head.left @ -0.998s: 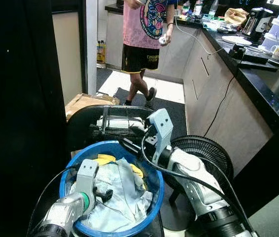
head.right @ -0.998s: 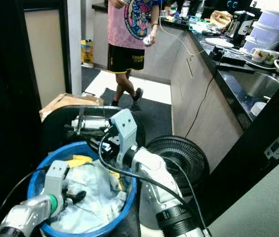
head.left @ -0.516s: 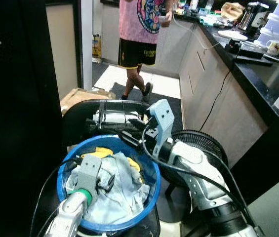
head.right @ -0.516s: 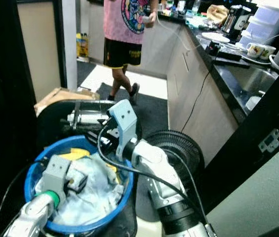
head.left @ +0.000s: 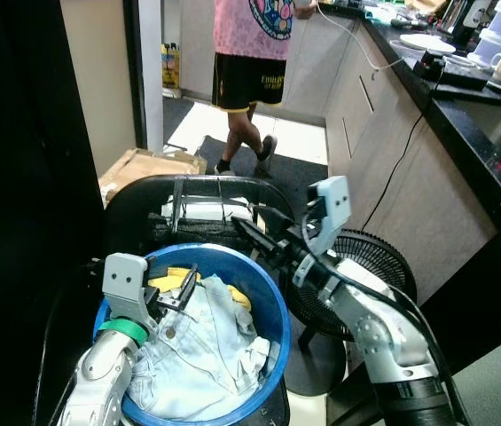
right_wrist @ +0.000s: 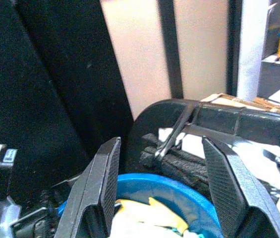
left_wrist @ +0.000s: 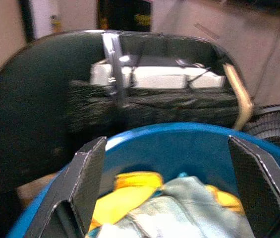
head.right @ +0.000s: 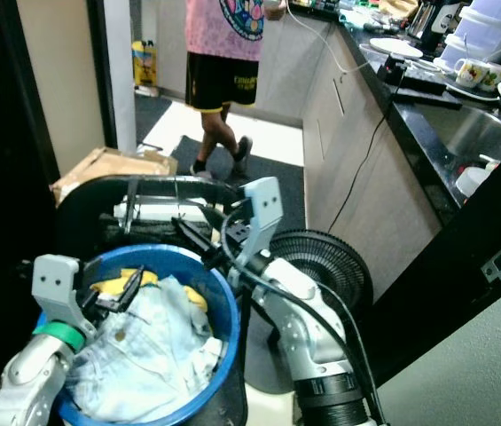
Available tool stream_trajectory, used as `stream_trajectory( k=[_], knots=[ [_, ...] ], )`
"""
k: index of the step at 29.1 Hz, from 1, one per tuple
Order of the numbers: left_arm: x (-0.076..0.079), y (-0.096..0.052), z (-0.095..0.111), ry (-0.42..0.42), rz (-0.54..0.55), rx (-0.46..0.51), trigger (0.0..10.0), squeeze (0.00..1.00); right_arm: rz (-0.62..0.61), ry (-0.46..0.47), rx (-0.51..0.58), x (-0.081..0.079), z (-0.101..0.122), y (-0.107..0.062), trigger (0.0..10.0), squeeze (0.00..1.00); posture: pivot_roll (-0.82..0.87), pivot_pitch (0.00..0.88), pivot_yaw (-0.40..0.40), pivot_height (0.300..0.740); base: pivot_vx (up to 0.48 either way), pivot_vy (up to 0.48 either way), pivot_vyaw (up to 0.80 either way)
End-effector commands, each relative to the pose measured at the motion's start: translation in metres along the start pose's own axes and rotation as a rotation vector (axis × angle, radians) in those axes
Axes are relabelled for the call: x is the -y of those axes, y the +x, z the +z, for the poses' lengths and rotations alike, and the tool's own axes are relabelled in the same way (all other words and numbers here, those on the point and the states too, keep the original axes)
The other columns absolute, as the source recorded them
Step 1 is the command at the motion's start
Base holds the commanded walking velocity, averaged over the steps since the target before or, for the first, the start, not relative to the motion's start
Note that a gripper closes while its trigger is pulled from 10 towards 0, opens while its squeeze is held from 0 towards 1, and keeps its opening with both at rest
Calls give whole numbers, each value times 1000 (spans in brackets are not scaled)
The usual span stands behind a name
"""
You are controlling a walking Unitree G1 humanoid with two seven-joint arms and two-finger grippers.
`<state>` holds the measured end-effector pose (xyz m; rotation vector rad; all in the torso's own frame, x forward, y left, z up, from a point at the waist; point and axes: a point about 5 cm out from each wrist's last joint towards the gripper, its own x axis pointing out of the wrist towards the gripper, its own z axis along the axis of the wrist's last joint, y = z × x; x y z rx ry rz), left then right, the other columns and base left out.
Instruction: Clothes washing
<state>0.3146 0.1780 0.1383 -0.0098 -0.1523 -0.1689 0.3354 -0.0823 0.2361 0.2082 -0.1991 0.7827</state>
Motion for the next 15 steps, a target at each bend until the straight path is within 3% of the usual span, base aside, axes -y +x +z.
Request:
stream_trajectory(
  k=[1, 6, 8, 10, 11, 15],
  knots=[
    [-4, 3, -8, 16, 52, -77, 10000, 0, -115, -39, -65, 17, -15, -5, 10000, 0, 9, 0, -35, 740, 0, 0, 0],
    [-6, 8, -5, 25, 57, -84, 10000, 0, -154, -90, -114, 24, -25, -7, 10000, 0, 21, 0, -4, 740, 0, 0, 0],
    [-6, 17, 2, 48, 1, -74, 10000, 0, -146, -105, -136, 23, -33, -9, 10000, 0, 42, 0, 82, 740, 0, 0, 0],
    [-7, 20, 4, 58, -21, -73, 10000, 0, -142, -107, -139, 22, -35, -9, 10000, 0, 43, 0, 94, 740, 0, 0, 0],
    [-10, 22, 6, 65, -32, -87, 10000, 0, -141, -97, -139, 20, -36, -8, 10000, 0, 34, 0, 148, 740, 0, 0, 0],
    [-16, 26, 3, 94, -55, -128, 10000, 0, -153, -118, -156, 23, -41, -8, 10000, 0, 8, 0, 180, 740, 0, 0, 0]
  ],
)
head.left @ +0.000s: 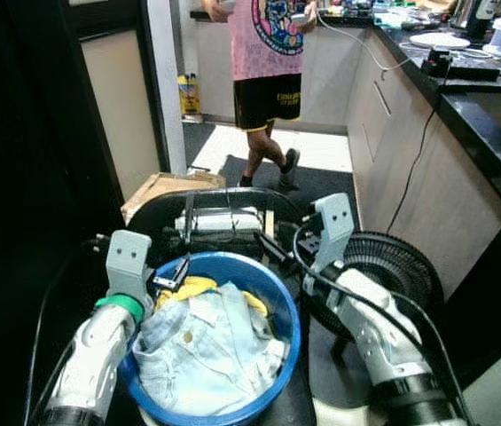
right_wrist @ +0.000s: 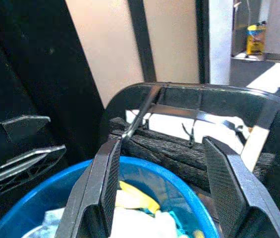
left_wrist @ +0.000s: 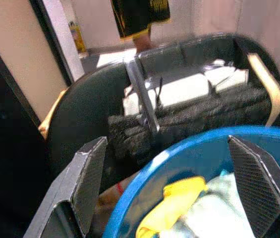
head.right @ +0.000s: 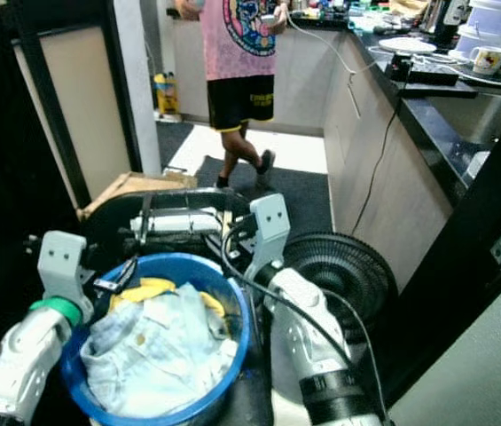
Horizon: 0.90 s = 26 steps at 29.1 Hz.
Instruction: Clothes washing
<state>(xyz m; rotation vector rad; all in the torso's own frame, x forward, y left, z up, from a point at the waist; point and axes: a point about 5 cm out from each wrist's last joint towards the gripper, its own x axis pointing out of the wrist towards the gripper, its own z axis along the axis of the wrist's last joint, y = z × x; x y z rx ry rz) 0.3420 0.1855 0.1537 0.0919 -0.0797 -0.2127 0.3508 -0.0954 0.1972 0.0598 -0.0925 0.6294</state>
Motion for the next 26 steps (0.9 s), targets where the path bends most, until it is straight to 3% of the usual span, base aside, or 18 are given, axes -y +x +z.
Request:
stream_trajectory(
  k=[1, 4, 10, 12, 16, 18, 19, 20, 22, 23, 26],
  knots=[
    [-4, -1, -11, 22, -14, -70, 10000, 0, 5, -20, -21, 0, -7, 2, 10000, 0, 1, 0, 179, 740, 0, 0, 0],
    [-5, 0, -13, 36, -17, -82, 10000, 0, 11, -34, -30, 1, -7, 3, 10000, 0, 1, 0, 179, 740, 0, 0, 0],
    [-7, -2, -18, 81, -22, -120, 10000, 0, 144, -69, -77, -2, -14, 13, 10000, 0, -10, 4, 158, 740, 0, 0, 0],
    [-14, -4, -21, 139, -23, -152, 10000, 0, 253, -71, -152, -16, -32, 21, 10000, 0, 1, 15, 116, 740, 0, 0, 0],
    [-16, -5, -23, 154, -22, -163, 10000, 0, 284, -72, -179, -21, -39, 23, 10000, 0, 4, 15, 110, 740, 0, 0, 0],
    [-24, -10, -23, 183, -31, -190, 10000, 0, 336, -108, -301, -38, -66, 26, 10000, 0, 20, 22, 73, 740, 0, 0, 0],
    [-27, -12, -24, 193, -35, -192, 10000, 0, 356, -132, -354, -44, -77, 26, 10000, 208, 23, 28, 60, 740, 0, 0, 0],
    [-29, -14, -24, 198, -38, -194, 10000, 0, 369, -148, -388, -48, -84, 25, 10000, 349, 25, 32, 54, 740, 0, 0, 0],
    [-30, -15, -25, 200, -39, -194, 10000, 0, 374, -154, -401, -49, -86, 25, 10000, 349, 25, 32, 54, 740, 0, 0, 0],
    [-30, -18, -26, 199, -36, -197, 10000, 0, 379, -167, -417, -51, -89, 26, 10000, 835, 22, 35, 47, 740, 0, 0, 0],
    [-30, -19, -27, 198, -32, -199, 10000, 0, 389, -152, -424, -52, -89, 27, 10000, 827, 22, 35, 47, 740, 0, 0, 0]
  ],
)
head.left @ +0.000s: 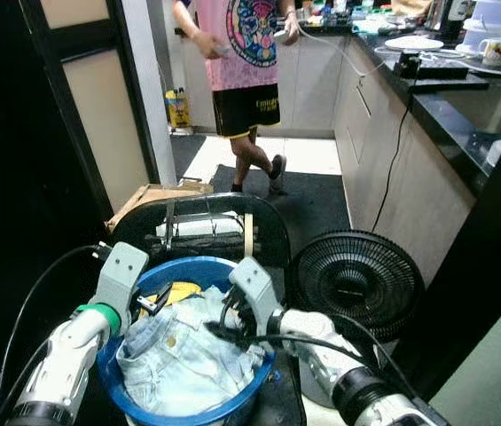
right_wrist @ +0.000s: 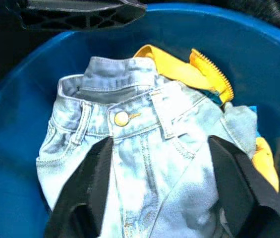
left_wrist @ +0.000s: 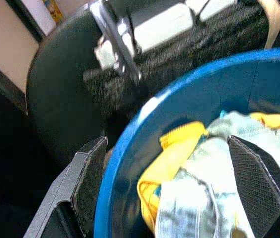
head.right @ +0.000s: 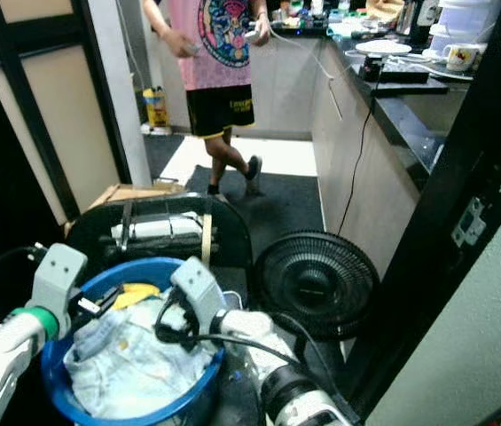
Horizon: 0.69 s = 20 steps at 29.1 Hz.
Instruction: Clothes washing
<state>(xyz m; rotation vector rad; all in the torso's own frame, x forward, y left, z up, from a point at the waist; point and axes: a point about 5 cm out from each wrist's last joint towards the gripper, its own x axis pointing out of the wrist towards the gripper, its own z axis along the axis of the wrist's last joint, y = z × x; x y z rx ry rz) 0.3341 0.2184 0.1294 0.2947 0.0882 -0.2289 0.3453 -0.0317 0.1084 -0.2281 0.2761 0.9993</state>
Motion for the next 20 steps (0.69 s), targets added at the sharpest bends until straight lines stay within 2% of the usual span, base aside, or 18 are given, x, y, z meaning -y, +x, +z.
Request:
stream_trajectory(
  k=[1, 3, 4, 7, 8, 9, 10, 11, 12, 13, 17, 20],
  knots=[
    [0, -3, -3, 8, 5, -15, 10000, 0, 25, -27, 1, 0, 5, 2, 10000, 1000, 18, 35, 38, 740, 0, 0, 0],
    [1, -4, -4, 4, 7, -16, 10000, 0, 42, -33, 1, -1, 6, 3, 10000, 1000, 18, 35, 38, 740, 0, 0, 0],
    [1, -4, -4, -29, 26, -12, 10000, 0, 54, -39, 16, -2, 8, 3, 10000, 1000, 15, 35, 36, 740, 0, 0, 0],
    [2, -4, -2, -59, 45, 2, 10000, 0, 42, -53, 36, -1, 11, 3, 10000, 1000, 16, 35, 36, 740, 0, 0, 0],
    [2, -4, -1, -110, 73, 11, 10000, 0, -13, -41, 104, 5, 21, 2, 10000, 490, 16, 29, 26, 740, 0, 0, 0],
    [4, -5, 2, -144, 96, 41, 10000, 0, -103, 8, 233, 16, 39, -5, 10000, 0, 15, 26, 20, 740, 0, 0, 0],
    [5, -6, 4, -161, 108, 61, 10000, 0, -167, 44, 321, 25, 49, -10, 10000, 0, 15, 26, 20, 740, 0, 0, 0],
    [5, -6, 4, -161, 108, 61, 10000, 0, -167, 44, 321, 25, 49, -10, 10000, 0, 15, 26, 20, 740, 0, 0, 0],
    [9, -7, 8, -199, 124, 107, 10000, 0, -250, 125, 466, 39, 66, -24, 10000, 0, 8, 19, 12, 740, 0, 0, 0],
    [10, -8, 9, -216, 127, 119, 10000, 0, -264, 139, 494, 41, 69, -28, 10000, 0, 8, 19, 12, 740, 0, 0, 0],
    [13, -8, 10, -225, 119, 136, 10000, 0, -266, 136, 524, 43, 73, -33, 10000, 0, 1, 16, 11, 740, 0, 360, 0],
    [19, -8, 11, -225, 91, 147, 10000, 0, -238, 88, 513, 40, 71, -35, 10000, 0, -12, 8, 6, 740, 0, 480, 0]
  ],
)
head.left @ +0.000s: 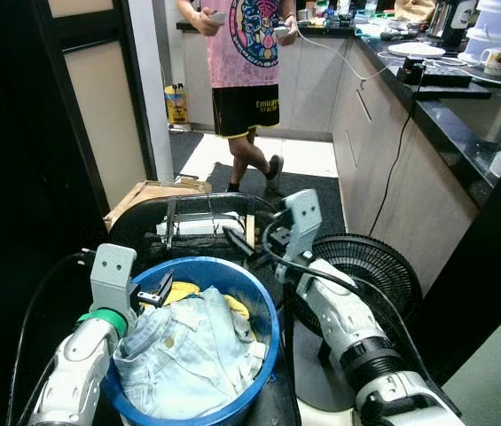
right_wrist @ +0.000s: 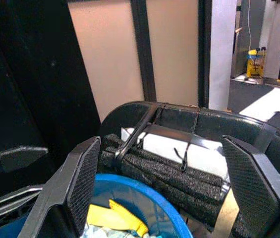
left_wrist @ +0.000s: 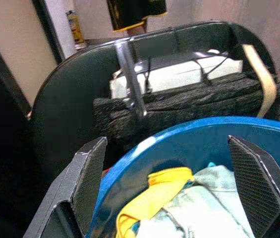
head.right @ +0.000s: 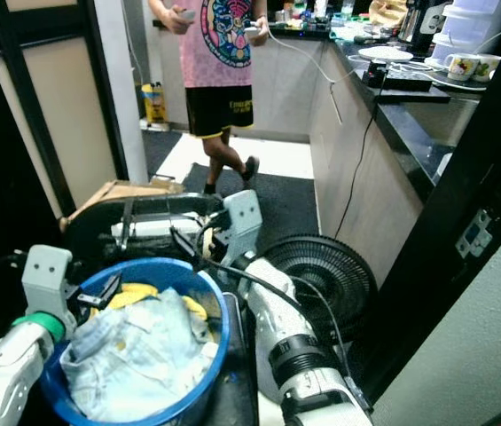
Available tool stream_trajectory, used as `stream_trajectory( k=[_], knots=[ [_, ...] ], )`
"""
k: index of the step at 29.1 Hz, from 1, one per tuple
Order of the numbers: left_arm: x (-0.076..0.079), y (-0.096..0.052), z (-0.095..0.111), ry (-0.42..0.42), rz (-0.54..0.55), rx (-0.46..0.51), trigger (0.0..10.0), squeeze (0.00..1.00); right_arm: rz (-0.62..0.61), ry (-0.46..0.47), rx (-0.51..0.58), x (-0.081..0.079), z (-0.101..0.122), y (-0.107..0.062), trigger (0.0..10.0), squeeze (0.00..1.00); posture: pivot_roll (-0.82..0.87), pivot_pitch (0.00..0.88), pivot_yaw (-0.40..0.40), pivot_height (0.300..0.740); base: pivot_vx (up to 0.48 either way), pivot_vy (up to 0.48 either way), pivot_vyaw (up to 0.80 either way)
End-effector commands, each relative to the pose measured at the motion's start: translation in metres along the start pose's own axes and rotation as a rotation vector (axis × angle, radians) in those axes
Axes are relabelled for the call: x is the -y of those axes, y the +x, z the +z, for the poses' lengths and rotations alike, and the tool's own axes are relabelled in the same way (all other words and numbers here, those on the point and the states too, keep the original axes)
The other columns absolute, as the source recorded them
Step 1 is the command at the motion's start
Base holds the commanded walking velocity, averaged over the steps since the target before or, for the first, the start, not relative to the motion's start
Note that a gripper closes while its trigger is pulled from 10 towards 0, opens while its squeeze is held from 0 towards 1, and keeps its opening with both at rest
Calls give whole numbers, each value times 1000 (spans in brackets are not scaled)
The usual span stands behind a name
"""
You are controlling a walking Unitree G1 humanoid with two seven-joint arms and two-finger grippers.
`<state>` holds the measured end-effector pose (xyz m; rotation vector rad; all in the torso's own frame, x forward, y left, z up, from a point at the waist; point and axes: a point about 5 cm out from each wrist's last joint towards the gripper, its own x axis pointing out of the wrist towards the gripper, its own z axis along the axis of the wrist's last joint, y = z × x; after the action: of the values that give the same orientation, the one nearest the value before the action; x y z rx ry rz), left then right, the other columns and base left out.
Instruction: Clothes washing
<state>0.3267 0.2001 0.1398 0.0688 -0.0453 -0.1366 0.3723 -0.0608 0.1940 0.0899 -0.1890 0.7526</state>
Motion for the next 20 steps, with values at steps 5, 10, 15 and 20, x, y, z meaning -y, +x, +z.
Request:
stream_trajectory(
  k=[5, 10, 15, 20],
  knots=[
    [3, -3, -3, -4, -7, 9, 10000, 0, 50, -51, -55, -5, -9, -3, 10000, 0, -18, 3, -6, 740, 0, 96, 0],
    [7, -6, -4, 1, -5, 10, 10000, 0, 116, -118, -121, -9, -15, -2, 10000, 0, -14, 0, -35, 740, 0, 0, 0],
    [10, -10, -7, 10, -21, 7, 10000, 0, 156, -151, -174, -12, -20, -2, 10000, 0, -11, 0, -45, 740, 0, 0, 0],
    [10, -12, -11, 34, -28, -15, 10000, 0, 207, -185, -263, -15, -30, -6, 10000, 0, -11, 0, -56, 740, 0, 0, 0]
  ],
)
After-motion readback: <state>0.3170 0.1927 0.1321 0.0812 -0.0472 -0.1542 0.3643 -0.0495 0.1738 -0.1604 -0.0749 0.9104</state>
